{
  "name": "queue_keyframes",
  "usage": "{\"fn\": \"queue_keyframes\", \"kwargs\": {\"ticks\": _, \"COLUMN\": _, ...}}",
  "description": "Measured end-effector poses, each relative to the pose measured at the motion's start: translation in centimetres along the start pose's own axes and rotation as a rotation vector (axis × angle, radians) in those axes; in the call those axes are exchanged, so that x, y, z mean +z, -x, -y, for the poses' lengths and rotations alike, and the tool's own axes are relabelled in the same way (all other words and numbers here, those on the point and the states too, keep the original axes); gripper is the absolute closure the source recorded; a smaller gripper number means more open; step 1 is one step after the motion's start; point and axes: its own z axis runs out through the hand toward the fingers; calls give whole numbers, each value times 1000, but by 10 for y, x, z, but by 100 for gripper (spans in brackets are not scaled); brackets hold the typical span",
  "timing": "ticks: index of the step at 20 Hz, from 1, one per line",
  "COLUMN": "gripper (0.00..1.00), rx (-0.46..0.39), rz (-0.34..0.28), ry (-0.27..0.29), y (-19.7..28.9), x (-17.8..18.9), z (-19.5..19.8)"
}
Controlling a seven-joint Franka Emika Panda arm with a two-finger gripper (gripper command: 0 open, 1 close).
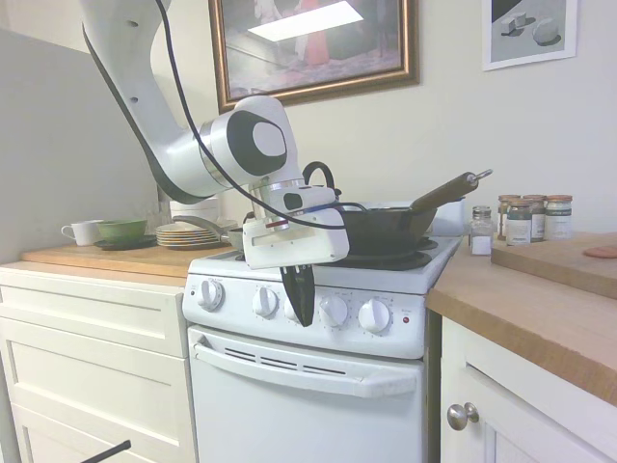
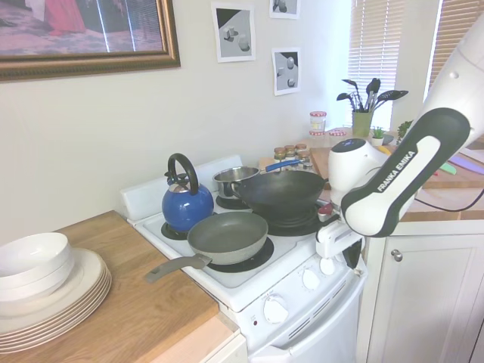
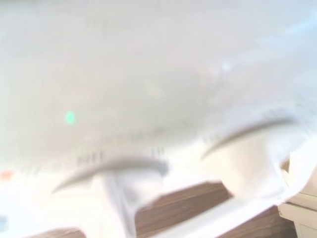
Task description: Turn on the stove on the top right
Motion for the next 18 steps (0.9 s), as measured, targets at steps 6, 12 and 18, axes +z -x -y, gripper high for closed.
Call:
{"fn": "queue_keyframes", "kwargs": {"ticks": 6, "gripper": 100, "rx": 3, "rz": 6, "ry": -50, "y": 7, "x": -25, "z": -20}}
{"fn": "queue_keyframes", "kwargs": {"ticks": 12, "gripper": 0, "rx": 10, "rz": 47, "ry": -93, "y": 16, "x": -39, "z": -26}}
{"fn": "queue_keyframes", "kwargs": {"ticks": 18, "gripper": 0, "rx": 9, "rz": 55, "ry": -95, "y": 19, "x": -39, "z": -26}}
